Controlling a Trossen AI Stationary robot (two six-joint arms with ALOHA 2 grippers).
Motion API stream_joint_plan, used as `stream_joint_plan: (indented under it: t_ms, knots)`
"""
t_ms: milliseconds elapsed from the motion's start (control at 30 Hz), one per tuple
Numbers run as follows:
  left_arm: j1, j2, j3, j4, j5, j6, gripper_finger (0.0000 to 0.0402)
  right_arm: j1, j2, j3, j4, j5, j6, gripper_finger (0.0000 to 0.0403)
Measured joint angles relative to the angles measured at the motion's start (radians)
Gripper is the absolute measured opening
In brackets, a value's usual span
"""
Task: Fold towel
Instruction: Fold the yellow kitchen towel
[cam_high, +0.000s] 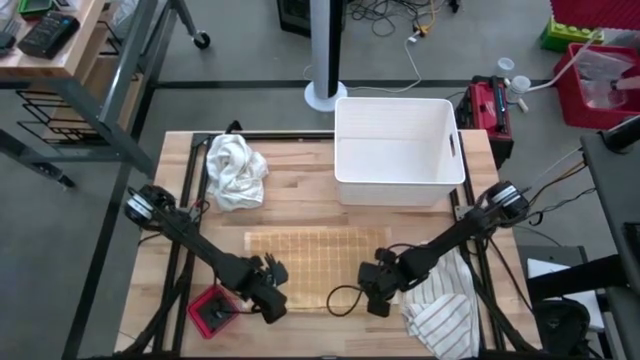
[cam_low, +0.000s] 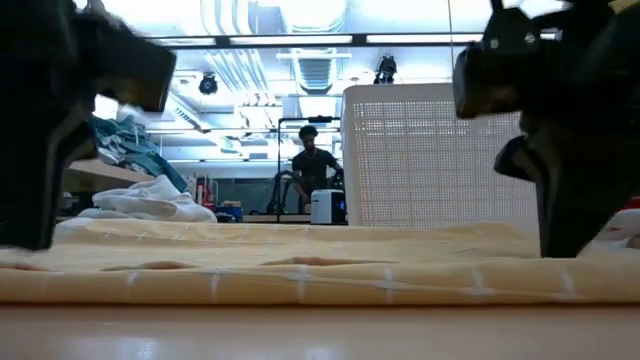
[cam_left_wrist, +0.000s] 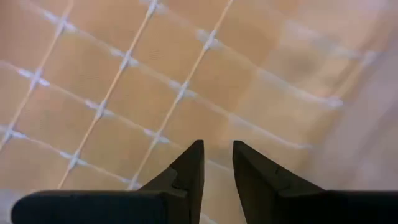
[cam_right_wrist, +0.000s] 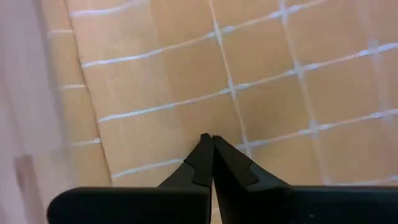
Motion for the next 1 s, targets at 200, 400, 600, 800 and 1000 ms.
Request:
stream_joint_plan:
  t_ms: [200, 400, 600, 800, 1000]
  knots:
    - [0.000, -0.049, 0.017, 0.000, -0.090, 0.028, 0.0075, 0.000, -0.080, 0.002, 0.017, 0.019, -0.031, 0.0000]
    - [-0.038, -0.086, 0.018, -0.010, -0.083, 0.097, 0.0075, 0.021, -0.149, 0.001, -0.010, 0.026, -0.121, 0.0000]
    - [-0.136, -0.097, 0.018, -0.010, -0.115, 0.179, 0.0075, 0.098, -0.212, -0.037, -0.008, 0.051, -0.311, 0.0000]
    - [-0.190, -0.079, 0.012, 0.001, -0.116, 0.111, 0.0075, 0.191, -0.221, -0.086, -0.007, 0.182, -0.344, 0.0000]
    - [-0.195, -0.076, 0.012, 0.016, -0.120, 0.097, 0.0075, 0.247, -0.201, -0.088, 0.012, 0.210, -0.335, 0.0000]
